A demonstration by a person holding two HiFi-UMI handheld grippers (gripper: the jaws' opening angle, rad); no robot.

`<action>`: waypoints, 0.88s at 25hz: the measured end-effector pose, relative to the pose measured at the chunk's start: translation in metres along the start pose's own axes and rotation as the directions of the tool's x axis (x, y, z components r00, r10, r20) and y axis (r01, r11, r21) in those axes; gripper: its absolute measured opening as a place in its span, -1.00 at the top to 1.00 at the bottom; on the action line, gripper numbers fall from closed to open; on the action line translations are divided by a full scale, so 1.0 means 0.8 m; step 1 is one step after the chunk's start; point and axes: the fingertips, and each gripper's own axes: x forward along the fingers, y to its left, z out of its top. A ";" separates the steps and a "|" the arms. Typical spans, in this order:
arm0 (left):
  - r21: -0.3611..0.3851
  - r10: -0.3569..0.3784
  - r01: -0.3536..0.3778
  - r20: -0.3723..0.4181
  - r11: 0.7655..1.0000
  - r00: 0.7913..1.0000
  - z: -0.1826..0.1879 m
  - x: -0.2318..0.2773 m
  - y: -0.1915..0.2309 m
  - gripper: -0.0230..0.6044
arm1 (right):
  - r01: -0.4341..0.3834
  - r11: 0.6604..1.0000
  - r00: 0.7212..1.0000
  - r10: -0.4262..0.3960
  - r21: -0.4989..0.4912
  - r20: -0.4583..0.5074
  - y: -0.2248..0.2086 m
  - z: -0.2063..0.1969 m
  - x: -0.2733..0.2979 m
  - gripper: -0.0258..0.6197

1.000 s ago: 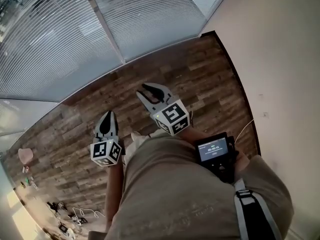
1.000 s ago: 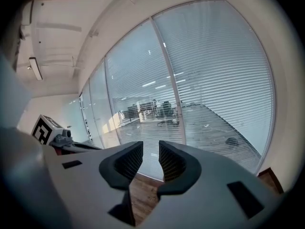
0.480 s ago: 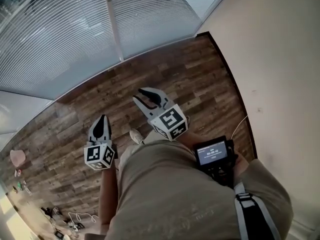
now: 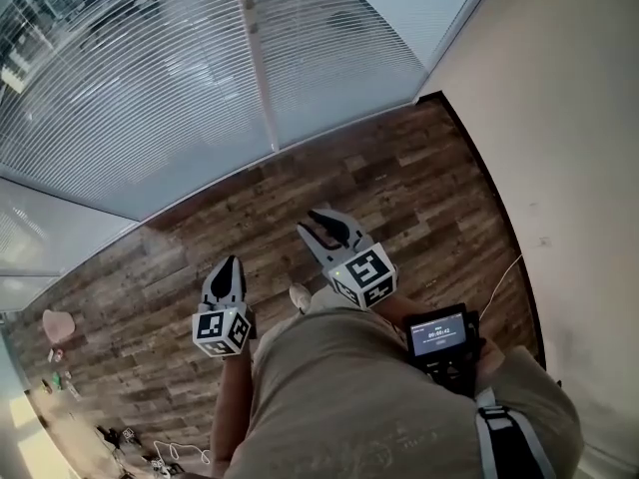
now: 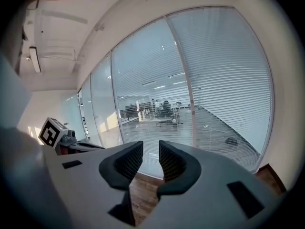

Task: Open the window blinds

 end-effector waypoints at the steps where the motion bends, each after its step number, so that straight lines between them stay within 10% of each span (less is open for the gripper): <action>1: -0.001 -0.005 0.005 -0.003 1.000 1.000 -0.001 0.003 -0.003 0.88 | 0.012 1.000 1.000 -0.012 0.007 -0.002 -0.006 -0.003 -0.002 0.58; 22: -0.001 0.005 -0.005 0.025 1.000 1.000 0.031 0.080 -0.123 0.88 | 0.049 0.999 0.998 -0.049 0.002 0.050 -0.155 0.042 -0.072 0.58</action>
